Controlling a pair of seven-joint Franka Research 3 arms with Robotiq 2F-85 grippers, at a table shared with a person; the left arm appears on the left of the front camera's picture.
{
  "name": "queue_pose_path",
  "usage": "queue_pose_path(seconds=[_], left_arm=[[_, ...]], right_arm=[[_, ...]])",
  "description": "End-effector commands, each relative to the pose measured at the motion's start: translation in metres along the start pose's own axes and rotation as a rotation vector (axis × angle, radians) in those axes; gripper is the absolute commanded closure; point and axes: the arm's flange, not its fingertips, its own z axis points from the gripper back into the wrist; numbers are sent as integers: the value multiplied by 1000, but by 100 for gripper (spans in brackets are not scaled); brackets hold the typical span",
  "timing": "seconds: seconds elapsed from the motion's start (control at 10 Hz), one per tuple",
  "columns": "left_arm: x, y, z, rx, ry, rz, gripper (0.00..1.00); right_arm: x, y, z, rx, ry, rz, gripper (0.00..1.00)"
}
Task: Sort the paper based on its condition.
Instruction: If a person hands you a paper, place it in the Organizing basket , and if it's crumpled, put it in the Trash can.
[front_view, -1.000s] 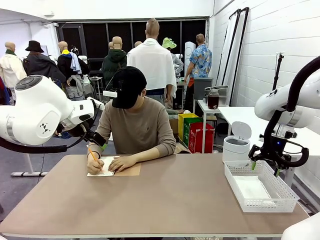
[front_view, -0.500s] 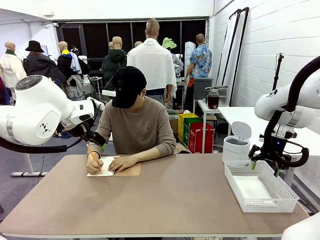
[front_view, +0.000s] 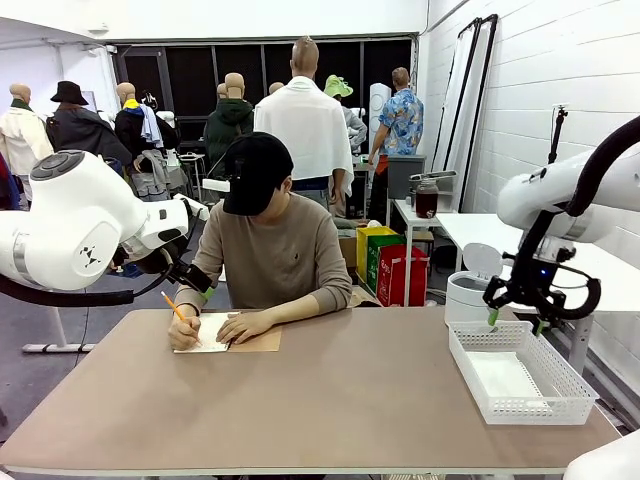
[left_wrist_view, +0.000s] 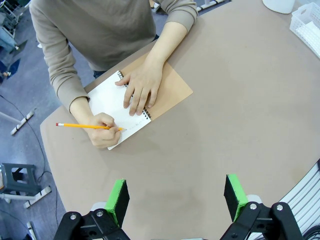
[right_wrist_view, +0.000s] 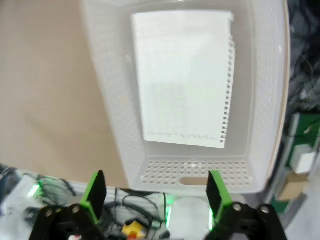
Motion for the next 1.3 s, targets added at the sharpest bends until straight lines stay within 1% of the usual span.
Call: queue_pose_path(seconds=[0.0,0.1,0.3,0.5,0.6,0.7,1.0,1.1,1.2], left_arm=[[-1,1,0,-2,0,3,0],[-1,1,0,-2,0,3,0],[-1,1,0,-2,0,3,0],[-1,1,0,-2,0,3,0],[-1,1,0,-2,0,3,0],[-1,1,0,-2,0,3,0],[-1,1,0,-2,0,3,0],[-1,1,0,-2,0,3,0],[-1,1,0,-2,0,3,0]], right_arm=[[-18,25,16,-57,-61,148,0],[-28,46,24,-64,-109,251,0],[-54,77,29,-65,-224,440,0],[-69,92,25,-47,-291,530,0],[-74,91,24,-41,-308,522,0],[-62,101,41,-77,-247,487,0],[-62,101,41,-77,-247,487,0],[-67,101,37,-71,-268,502,0],[-70,111,37,-51,-315,569,0]])
